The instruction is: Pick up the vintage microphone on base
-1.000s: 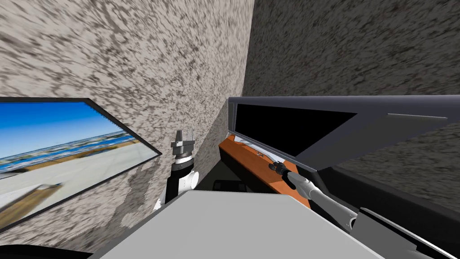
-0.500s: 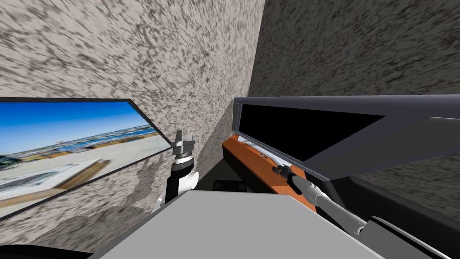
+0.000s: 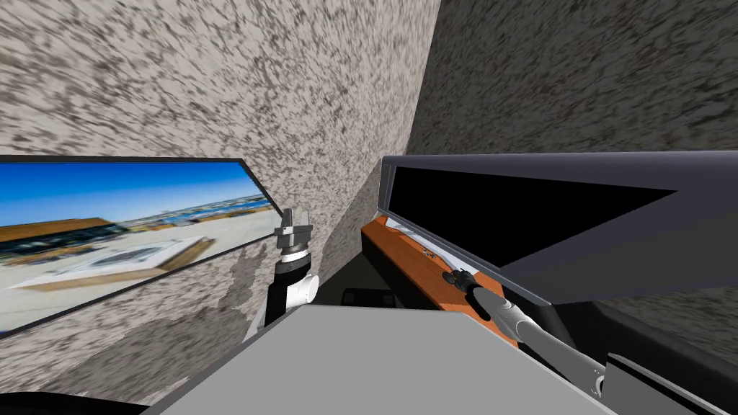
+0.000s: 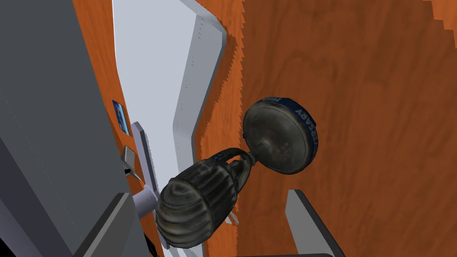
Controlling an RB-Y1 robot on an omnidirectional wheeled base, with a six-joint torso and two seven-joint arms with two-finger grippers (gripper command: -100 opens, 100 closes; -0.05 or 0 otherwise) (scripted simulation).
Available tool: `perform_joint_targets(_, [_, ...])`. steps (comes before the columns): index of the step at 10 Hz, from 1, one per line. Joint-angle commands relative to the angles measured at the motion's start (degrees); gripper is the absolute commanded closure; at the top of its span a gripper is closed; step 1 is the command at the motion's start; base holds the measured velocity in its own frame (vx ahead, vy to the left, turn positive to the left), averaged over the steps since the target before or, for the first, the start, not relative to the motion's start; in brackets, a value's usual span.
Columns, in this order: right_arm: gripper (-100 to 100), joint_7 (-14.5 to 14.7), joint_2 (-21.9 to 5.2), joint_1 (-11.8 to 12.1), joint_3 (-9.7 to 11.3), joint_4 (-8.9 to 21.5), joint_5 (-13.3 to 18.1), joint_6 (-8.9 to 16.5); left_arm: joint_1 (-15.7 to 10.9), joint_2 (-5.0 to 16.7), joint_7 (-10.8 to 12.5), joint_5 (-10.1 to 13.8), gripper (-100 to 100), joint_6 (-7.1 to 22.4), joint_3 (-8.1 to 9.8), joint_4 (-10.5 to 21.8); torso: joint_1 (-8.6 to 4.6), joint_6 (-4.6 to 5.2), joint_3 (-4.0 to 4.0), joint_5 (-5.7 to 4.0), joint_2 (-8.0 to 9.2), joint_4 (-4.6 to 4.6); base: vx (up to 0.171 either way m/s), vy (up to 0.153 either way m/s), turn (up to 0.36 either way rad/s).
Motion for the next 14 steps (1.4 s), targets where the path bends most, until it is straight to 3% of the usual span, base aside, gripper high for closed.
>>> perform_joint_targets(1, [-100,-2.86,0.32,1.07,-1.36,0.43,2.39,0.31,0.0,0.0,0.0,0.0,0,0.0,0.0,0.0,0.0,0.0,0.0,0.0,0.0,0.0,-0.062,-0.025,0.181])
perform_joint_targets(2, [-100,-3.13,0.32,1.07,-1.36,0.43,2.39,0.31,0.01,0.0,0.0,0.0,0,0.0,0.01,0.0,-0.03,0.06,0.0,-0.01,-0.02,0.0,-0.02,-0.011,-0.006])
perform_joint_targets(3, [-100,-5.62,-0.29,2.52,-1.25,0.49,3.16,1.68,0.02,0.0,0.0,0.0,0,0.0,0.01,0.0,0.0,0.08,-0.06,-0.01,-0.12,-0.02,-0.037,0.002,0.351])
perform_joint_targets(6, [-100,-9.33,-0.9,3.97,-1.15,0.54,3.94,3.05,0.0,0.0,0.0,0.0,0,0.0,0.0,0.0,0.01,0.0,-0.01,0.0,-0.03,0.0,-0.057,-0.011,0.236])
perform_joint_targets(8, [-100,-9.17,-1.04,4.03,-1.07,0.28,3.65,3.14,0.02,0.0,0.0,0.0,0,0.0,0.01,0.0,0.01,0.09,-0.06,-0.01,-0.11,-0.02,-0.017,-0.002,-0.038])
perform_joint_targets(9, [100,-9.36,-1.02,4.02,-1.08,0.35,3.7,3.12,0.02,0.0,0.0,0.0,0,0.0,0.01,0.0,0.03,0.07,-0.1,0.0,-0.19,-0.04,0.0,0.0,0.0])
perform_joint_targets(13, [100,-9.35,-1.15,3.97,-1.16,0.35,3.69,3.17,0.02,0.0,0.0,0.0,0,0.0,0.01,0.0,-0.07,0.07,-0.18,-0.16,-0.28,-0.11,0.001,-0.002,0.0])
perform_joint_targets(14, [0,-9.35,-1.15,3.97,-1.15,0.35,3.69,3.18,0.02,0.0,0.0,0.0,0,0.0,0.01,0.0,-0.08,0.07,-0.19,-0.16,-0.29,-0.11,0.0,0.0,0.0])
